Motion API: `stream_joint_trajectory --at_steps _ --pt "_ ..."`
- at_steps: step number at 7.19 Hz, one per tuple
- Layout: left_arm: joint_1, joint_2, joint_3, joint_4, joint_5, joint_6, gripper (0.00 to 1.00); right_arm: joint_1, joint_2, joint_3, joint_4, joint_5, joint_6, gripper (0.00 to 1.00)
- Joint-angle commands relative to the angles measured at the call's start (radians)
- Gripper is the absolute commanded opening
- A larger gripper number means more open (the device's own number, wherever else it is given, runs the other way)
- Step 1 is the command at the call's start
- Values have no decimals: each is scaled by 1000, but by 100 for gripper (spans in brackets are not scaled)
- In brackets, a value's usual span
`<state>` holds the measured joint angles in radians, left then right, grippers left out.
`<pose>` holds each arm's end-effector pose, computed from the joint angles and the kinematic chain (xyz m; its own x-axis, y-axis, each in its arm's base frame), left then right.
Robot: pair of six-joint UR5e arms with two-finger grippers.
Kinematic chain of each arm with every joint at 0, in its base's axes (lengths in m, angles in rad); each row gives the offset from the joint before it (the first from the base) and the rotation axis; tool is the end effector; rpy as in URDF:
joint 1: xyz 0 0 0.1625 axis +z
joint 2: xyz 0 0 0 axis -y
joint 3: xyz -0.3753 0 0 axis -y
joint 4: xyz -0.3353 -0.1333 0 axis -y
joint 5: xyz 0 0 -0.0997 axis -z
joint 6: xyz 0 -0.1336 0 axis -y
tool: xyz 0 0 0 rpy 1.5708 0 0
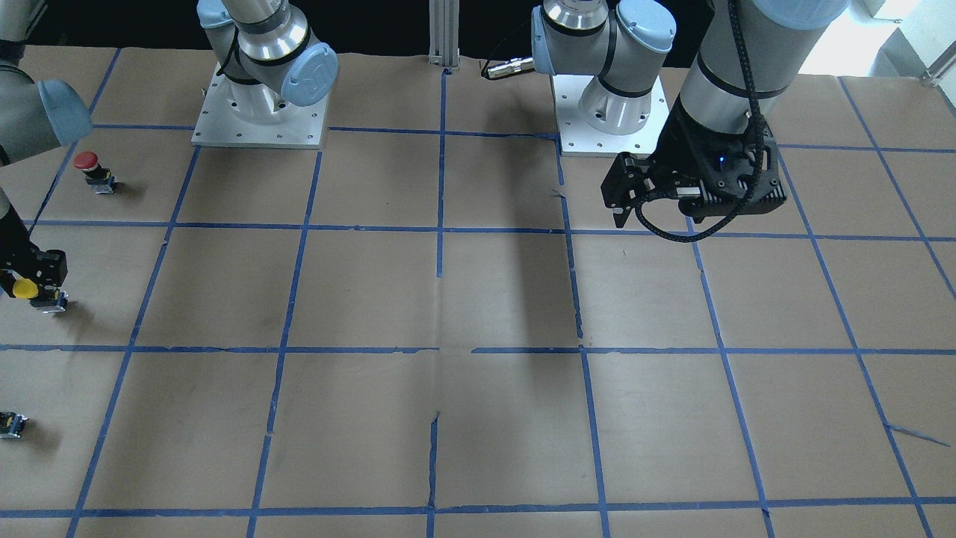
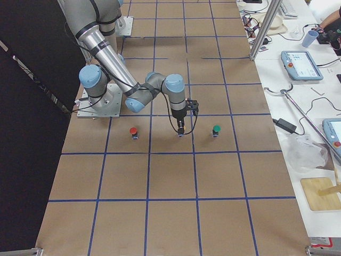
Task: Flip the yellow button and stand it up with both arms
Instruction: 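Carry the button cap-up with the right gripper while the left arm retracts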
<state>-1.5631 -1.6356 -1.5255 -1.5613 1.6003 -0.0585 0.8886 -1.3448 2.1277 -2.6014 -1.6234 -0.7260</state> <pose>-0.1258 -0.4589 0.3959 -0.9974 -0.0658 -0.0300 -0.0661 0.9978 0.0083 -0.1864 -0.4298 0.1869 -0.9794 -0.0212 0.2009 -0.0521 0.9874 -0.1495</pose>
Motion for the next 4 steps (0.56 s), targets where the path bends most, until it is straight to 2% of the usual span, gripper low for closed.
stream_joint_trajectory --at_steps 1,3,4 --pt "0 -1 1 4 0 0 99 -2 -20 24 1 5 -1 6" --pt "0 -1 1 6 -2 2 99 -2 -60 61 3 25 -4 7" --pt "0 -1 1 6 -2 0 99 -2 -60 63 3 16 -6 11"
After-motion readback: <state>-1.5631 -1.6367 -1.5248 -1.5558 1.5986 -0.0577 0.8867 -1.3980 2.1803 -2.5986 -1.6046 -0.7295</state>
